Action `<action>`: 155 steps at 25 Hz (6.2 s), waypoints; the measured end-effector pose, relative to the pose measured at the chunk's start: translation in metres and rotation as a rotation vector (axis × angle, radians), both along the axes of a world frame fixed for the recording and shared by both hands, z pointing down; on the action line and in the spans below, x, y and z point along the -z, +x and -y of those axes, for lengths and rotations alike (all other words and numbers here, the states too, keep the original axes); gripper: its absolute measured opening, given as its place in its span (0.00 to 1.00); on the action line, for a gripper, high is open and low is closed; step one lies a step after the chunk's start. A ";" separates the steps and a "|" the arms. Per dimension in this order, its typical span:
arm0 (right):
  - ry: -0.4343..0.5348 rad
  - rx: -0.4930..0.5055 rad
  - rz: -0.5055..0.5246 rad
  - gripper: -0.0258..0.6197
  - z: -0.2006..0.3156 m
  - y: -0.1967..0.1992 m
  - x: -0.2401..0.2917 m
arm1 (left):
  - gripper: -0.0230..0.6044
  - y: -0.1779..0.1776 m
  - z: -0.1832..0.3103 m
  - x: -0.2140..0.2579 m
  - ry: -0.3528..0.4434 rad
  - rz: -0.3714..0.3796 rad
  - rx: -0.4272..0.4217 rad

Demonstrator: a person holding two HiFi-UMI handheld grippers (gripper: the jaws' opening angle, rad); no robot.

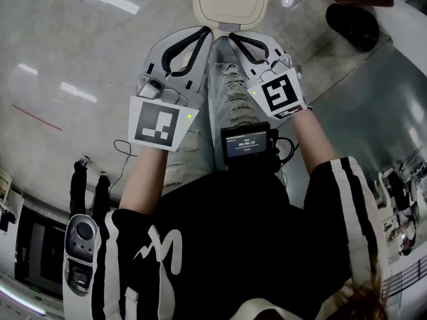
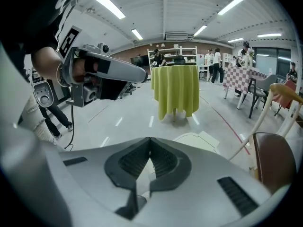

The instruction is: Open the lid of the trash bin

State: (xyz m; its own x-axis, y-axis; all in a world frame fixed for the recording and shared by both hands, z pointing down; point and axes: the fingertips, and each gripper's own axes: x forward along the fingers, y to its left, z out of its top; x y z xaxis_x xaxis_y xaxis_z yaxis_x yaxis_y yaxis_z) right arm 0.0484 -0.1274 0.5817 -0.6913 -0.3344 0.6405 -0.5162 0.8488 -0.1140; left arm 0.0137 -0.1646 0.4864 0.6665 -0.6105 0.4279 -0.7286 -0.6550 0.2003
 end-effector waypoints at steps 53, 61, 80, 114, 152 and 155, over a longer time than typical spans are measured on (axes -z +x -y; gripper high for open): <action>-0.224 -0.113 -0.317 0.06 -0.005 0.020 -0.141 | 0.05 -0.002 0.016 -0.058 -0.118 0.043 0.094; -0.263 -0.125 -0.358 0.06 -0.008 0.024 -0.154 | 0.05 -0.001 0.014 -0.057 -0.119 0.037 0.098; -0.302 -0.136 -0.434 0.06 -0.022 0.035 -0.178 | 0.05 0.001 0.005 -0.060 -0.115 0.040 0.111; -0.453 -0.465 -0.253 0.06 -0.010 0.040 -0.184 | 0.05 -0.021 0.003 -0.068 -0.138 0.042 0.204; -0.497 -0.672 -0.319 0.06 -0.012 0.044 -0.187 | 0.05 -0.017 0.008 -0.063 -0.133 0.033 0.202; -0.492 -0.693 -0.276 0.06 -0.011 0.044 -0.184 | 0.05 -0.016 0.008 -0.063 -0.132 0.033 0.193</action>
